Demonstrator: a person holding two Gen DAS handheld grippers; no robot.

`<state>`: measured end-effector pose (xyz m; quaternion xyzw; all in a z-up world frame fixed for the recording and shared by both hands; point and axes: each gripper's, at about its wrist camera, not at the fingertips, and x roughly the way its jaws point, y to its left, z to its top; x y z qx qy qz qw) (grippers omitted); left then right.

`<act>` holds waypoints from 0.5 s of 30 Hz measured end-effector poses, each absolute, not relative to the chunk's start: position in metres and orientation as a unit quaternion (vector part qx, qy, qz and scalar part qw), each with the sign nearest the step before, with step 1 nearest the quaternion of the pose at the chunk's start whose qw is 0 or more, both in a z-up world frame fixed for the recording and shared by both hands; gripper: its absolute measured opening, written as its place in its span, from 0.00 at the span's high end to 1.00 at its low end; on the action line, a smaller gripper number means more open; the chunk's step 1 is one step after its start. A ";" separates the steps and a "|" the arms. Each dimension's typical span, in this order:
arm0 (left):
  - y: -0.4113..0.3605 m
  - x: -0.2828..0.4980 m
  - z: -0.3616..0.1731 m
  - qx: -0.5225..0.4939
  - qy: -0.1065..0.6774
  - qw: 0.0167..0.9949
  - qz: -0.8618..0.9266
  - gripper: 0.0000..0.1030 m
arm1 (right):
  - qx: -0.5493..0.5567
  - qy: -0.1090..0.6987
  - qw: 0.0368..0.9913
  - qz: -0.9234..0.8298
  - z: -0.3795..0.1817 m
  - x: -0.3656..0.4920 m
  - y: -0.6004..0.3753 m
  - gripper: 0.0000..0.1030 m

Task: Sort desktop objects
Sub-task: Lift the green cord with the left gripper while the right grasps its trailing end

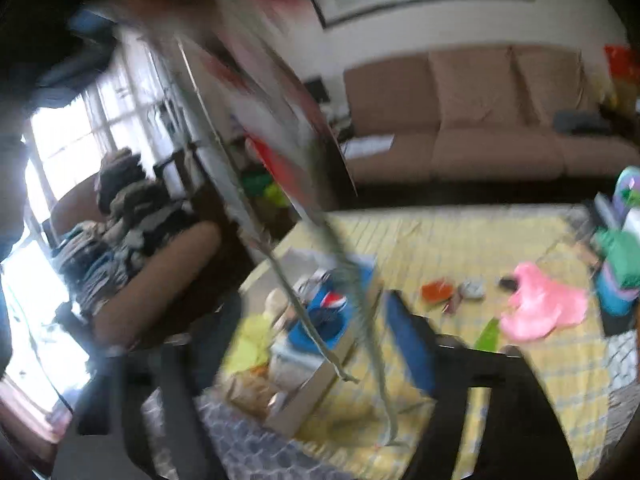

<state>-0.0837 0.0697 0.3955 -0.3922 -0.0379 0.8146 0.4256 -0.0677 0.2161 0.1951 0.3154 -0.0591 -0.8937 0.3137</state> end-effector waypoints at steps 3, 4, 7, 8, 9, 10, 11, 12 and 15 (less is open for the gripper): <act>0.043 -0.070 0.413 -0.378 -0.060 0.426 0.820 0.93 | 0.359 -0.068 0.285 -0.886 0.179 -0.073 0.214 0.90; 0.034 -0.066 0.418 -0.372 -0.061 0.422 0.824 0.93 | 0.366 -0.079 0.269 -0.887 0.177 -0.073 0.218 0.89; -0.002 -0.060 0.425 -0.361 -0.064 0.400 0.840 0.93 | 0.359 -0.124 0.246 -0.892 0.193 -0.069 0.240 0.89; -0.018 -0.060 0.421 -0.361 -0.064 0.387 0.846 0.93 | 0.353 -0.134 0.240 -0.894 0.206 -0.069 0.246 0.89; -0.030 -0.060 0.417 -0.362 -0.065 0.375 0.851 0.93 | 0.351 -0.136 0.234 -0.896 0.217 -0.069 0.249 0.89; -0.041 -0.061 0.409 -0.366 -0.066 0.363 0.854 0.93 | 0.352 -0.134 0.231 -0.897 0.226 -0.070 0.252 0.89; -0.051 -0.064 0.398 -0.373 -0.069 0.353 0.855 0.93 | 0.356 -0.126 0.227 -0.897 0.235 -0.073 0.252 0.89; -0.061 -0.070 0.382 -0.385 -0.075 0.342 0.854 0.93 | 0.364 -0.114 0.222 -0.897 0.241 -0.077 0.249 0.89; -0.078 -0.082 0.331 -0.419 -0.091 0.321 0.845 0.93 | 0.395 -0.086 0.200 -0.893 0.232 -0.096 0.240 0.89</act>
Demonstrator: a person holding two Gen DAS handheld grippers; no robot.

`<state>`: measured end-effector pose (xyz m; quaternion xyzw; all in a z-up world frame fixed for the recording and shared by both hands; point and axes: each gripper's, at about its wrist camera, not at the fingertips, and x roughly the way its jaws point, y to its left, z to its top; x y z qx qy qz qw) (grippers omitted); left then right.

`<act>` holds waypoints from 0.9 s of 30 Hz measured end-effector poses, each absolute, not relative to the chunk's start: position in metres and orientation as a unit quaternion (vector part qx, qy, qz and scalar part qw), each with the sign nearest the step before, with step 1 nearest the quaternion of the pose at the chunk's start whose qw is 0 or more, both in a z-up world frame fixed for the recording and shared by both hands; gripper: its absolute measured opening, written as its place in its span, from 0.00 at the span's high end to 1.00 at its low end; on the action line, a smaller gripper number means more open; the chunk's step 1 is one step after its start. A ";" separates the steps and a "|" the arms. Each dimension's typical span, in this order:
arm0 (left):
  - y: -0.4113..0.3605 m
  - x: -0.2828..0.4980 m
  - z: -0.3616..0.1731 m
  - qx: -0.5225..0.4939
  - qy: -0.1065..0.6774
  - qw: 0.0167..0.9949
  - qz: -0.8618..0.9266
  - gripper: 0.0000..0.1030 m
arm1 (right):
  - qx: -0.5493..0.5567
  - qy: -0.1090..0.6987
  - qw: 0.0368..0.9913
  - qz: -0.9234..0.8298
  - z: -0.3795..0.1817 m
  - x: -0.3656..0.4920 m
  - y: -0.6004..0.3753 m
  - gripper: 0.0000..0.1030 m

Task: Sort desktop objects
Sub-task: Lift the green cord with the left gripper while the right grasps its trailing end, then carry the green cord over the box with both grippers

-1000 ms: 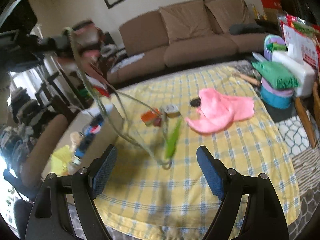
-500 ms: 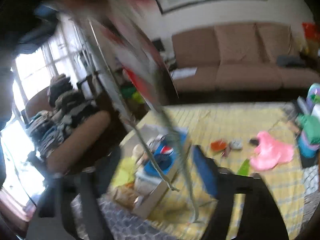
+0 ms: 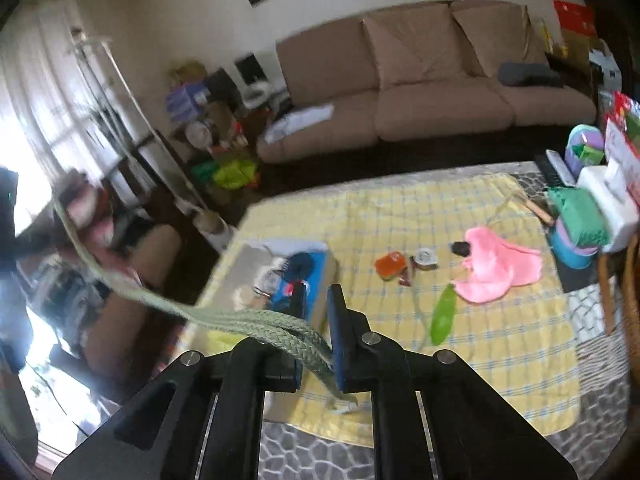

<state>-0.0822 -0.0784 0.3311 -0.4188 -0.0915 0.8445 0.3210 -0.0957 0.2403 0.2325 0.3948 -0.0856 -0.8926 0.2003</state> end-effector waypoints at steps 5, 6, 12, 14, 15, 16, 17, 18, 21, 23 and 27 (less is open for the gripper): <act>-0.080 -0.104 0.259 -0.458 -0.118 0.314 0.823 0.93 | 0.449 -0.047 0.168 -0.877 0.165 -0.145 0.224 0.89; -0.076 -0.111 0.246 -0.465 -0.123 0.314 0.818 0.93 | 0.458 -0.040 0.163 -0.873 0.151 -0.153 0.221 0.89; -0.040 -0.146 0.199 -0.487 -0.128 0.327 0.800 0.93 | 0.474 0.010 0.129 -0.871 0.078 -0.202 0.213 0.89; -0.026 -0.158 0.191 -0.490 -0.129 0.334 0.795 0.93 | 0.472 0.018 0.122 -0.873 0.064 -0.217 0.216 0.89; -0.020 -0.164 0.188 -0.491 -0.131 0.337 0.793 0.93 | 0.468 0.021 0.118 -0.876 0.059 -0.224 0.218 0.88; -0.015 -0.170 0.184 -0.491 -0.132 0.342 0.791 0.93 | 0.467 0.021 0.115 -0.877 0.053 -0.232 0.220 0.84; -0.013 -0.175 0.182 -0.491 -0.133 0.344 0.789 0.93 | 0.469 0.020 0.112 -0.876 0.048 -0.238 0.222 0.79; -0.009 -0.180 0.177 -0.492 -0.134 0.347 0.787 0.93 | 0.471 0.018 0.107 -0.875 0.043 -0.243 0.222 0.67; -0.004 -0.188 0.169 -0.494 -0.140 0.356 0.780 0.93 | 0.484 0.002 0.116 -0.867 0.027 -0.255 0.226 0.67; 0.000 -0.190 0.167 -0.494 -0.138 0.362 0.778 0.93 | 0.495 0.009 0.112 -0.861 0.015 -0.258 0.226 0.67; 0.008 -0.192 0.165 -0.496 -0.131 0.370 0.775 0.93 | 0.480 0.038 0.119 -0.869 0.005 -0.247 0.223 0.86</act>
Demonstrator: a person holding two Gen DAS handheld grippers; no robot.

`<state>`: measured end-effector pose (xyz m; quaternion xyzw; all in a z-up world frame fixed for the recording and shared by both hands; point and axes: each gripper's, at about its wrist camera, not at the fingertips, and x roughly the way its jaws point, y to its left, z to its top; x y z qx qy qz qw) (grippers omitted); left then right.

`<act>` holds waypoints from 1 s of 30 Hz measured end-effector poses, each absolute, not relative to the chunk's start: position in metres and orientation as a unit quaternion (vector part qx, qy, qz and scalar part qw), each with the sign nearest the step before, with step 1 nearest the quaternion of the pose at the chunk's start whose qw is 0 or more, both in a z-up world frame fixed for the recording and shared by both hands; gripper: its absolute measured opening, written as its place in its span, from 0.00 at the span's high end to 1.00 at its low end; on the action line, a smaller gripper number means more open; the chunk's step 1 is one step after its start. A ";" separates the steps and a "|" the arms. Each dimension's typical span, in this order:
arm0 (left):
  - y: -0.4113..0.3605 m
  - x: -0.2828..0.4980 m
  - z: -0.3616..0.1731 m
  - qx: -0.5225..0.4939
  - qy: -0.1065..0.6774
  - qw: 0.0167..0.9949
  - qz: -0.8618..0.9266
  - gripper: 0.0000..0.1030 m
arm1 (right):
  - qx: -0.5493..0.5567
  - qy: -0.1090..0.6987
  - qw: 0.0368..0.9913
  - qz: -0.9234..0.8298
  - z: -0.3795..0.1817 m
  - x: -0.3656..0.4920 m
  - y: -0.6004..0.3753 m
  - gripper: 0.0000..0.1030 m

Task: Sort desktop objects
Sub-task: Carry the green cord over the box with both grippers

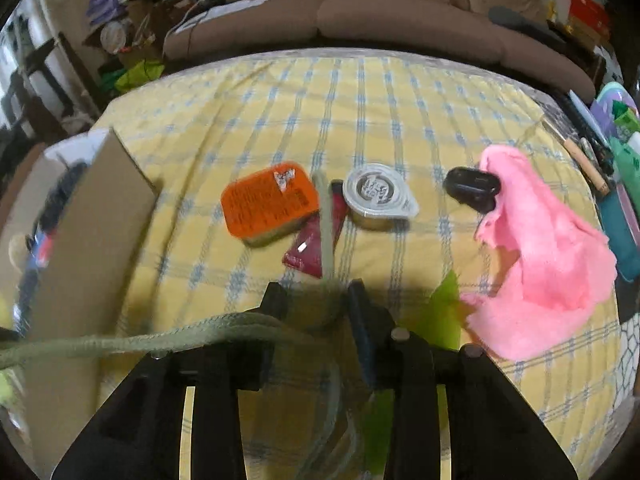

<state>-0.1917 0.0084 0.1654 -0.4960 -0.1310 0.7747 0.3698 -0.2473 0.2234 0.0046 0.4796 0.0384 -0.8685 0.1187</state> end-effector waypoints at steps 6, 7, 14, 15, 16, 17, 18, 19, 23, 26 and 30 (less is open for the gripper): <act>0.007 -0.188 0.165 -0.499 -0.143 0.372 0.769 0.93 | 0.442 -0.076 0.163 -0.878 0.027 -0.228 0.250 0.95; 0.006 -0.186 0.167 -0.499 -0.145 0.372 0.769 0.93 | 0.429 -0.109 0.177 -0.879 0.034 -0.223 0.255 0.95; -0.017 -0.163 0.195 -0.484 -0.153 0.363 0.782 0.93 | 0.338 -0.256 0.269 -0.865 0.129 -0.182 0.268 0.95; -0.021 -0.160 0.199 -0.482 -0.153 0.361 0.784 0.93 | 0.332 -0.254 0.276 -0.865 0.146 -0.178 0.264 0.95; -0.025 -0.157 0.203 -0.480 -0.154 0.360 0.785 0.93 | 0.326 -0.252 0.288 -0.865 0.164 -0.174 0.259 0.95; -0.030 -0.152 0.210 -0.476 -0.156 0.357 0.788 0.93 | 0.318 -0.246 0.297 -0.866 0.185 -0.168 0.253 0.95; -0.034 -0.150 0.214 -0.473 -0.157 0.355 0.791 0.93 | 0.314 -0.237 0.305 -0.867 0.208 -0.162 0.245 0.95; -0.041 -0.145 0.221 -0.470 -0.160 0.352 0.794 0.93 | 0.311 -0.231 0.311 -0.868 0.225 -0.156 0.238 0.95; -0.059 -0.131 0.248 -0.457 -0.163 0.344 0.804 0.93 | 0.304 -0.196 0.329 -0.872 0.308 -0.143 0.196 0.95; -0.074 -0.120 0.267 -0.447 -0.150 0.339 0.814 0.93 | 0.313 -0.150 0.331 -0.877 0.360 -0.134 0.152 0.94; -0.107 -0.113 0.266 -0.447 -0.155 0.305 0.827 0.91 | 0.318 -0.119 0.340 -0.877 0.386 -0.128 0.095 0.94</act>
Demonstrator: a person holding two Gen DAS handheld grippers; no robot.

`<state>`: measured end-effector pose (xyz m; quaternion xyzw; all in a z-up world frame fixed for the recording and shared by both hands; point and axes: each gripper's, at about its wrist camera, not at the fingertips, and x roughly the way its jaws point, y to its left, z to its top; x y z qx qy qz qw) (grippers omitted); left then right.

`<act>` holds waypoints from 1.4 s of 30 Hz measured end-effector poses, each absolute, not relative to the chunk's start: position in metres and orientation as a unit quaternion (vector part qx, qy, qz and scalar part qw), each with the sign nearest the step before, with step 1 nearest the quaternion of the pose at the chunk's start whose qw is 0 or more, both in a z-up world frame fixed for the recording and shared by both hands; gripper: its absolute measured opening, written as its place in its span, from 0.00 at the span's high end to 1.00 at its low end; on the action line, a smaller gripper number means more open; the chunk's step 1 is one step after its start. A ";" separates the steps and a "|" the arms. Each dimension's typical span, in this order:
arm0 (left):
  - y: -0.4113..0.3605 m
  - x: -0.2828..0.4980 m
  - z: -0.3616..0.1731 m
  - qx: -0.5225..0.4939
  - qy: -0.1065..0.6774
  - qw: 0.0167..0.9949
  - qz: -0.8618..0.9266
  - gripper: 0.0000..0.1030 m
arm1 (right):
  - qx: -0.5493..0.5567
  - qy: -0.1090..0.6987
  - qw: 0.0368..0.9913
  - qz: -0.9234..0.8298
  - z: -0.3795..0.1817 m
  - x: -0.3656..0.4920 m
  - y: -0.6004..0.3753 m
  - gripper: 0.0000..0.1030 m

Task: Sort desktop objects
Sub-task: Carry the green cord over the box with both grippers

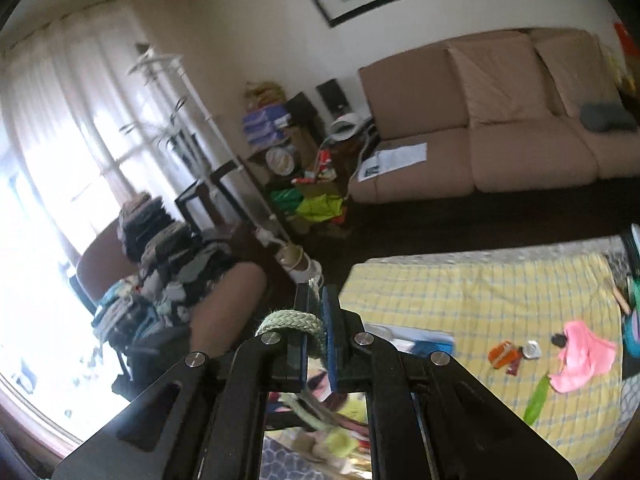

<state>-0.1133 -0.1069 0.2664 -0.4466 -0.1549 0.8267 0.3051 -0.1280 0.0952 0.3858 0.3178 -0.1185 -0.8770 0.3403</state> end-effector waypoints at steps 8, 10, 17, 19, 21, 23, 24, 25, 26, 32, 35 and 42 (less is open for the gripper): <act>-0.152 -0.128 0.179 -0.489 -0.180 0.236 0.821 0.91 | 0.388 -0.167 0.338 -0.841 0.294 -0.180 0.021 0.93; -0.153 -0.131 0.154 -0.504 -0.171 0.222 0.817 0.91 | 0.422 -0.176 0.323 -0.828 0.247 -0.196 0.014 0.92; -0.146 -0.134 0.108 -0.526 -0.082 0.164 0.830 0.56 | 0.518 -0.099 0.243 -0.814 0.129 -0.225 0.003 0.91; -0.147 -0.130 0.117 -0.515 -0.064 0.158 0.840 0.45 | 0.547 -0.016 0.212 -0.810 0.108 -0.227 -0.002 0.89; -0.149 -0.128 0.128 -0.503 -0.046 0.145 0.851 0.40 | 0.554 0.056 0.192 -0.808 0.099 -0.224 -0.001 0.81; -0.151 -0.128 0.140 -0.494 -0.040 0.144 0.857 0.40 | 0.552 0.127 0.176 -0.805 0.100 -0.218 0.001 0.67; -0.152 -0.129 0.143 -0.494 -0.042 0.145 0.857 0.39 | 0.546 0.141 0.175 -0.807 0.105 -0.215 0.005 0.67; -0.152 -0.130 0.146 -0.492 -0.044 0.147 0.857 0.39 | 0.541 0.143 0.179 -0.809 0.111 -0.212 0.012 0.66; -0.152 -0.130 0.151 -0.488 -0.044 0.148 0.859 0.39 | 0.543 0.127 0.198 -0.806 0.120 -0.207 0.024 0.64; -0.115 -0.130 0.158 -0.486 -0.031 0.188 0.853 0.37 | 0.511 0.038 0.228 -0.828 0.166 -0.184 0.106 0.46; -0.077 -0.130 0.157 -0.488 0.001 0.214 0.846 0.37 | 0.497 0.002 0.191 -0.846 0.173 -0.177 0.159 0.42; 0.029 -0.138 0.143 -0.489 0.155 0.254 0.820 0.37 | 0.497 -0.069 0.174 -0.848 0.130 -0.168 0.239 0.41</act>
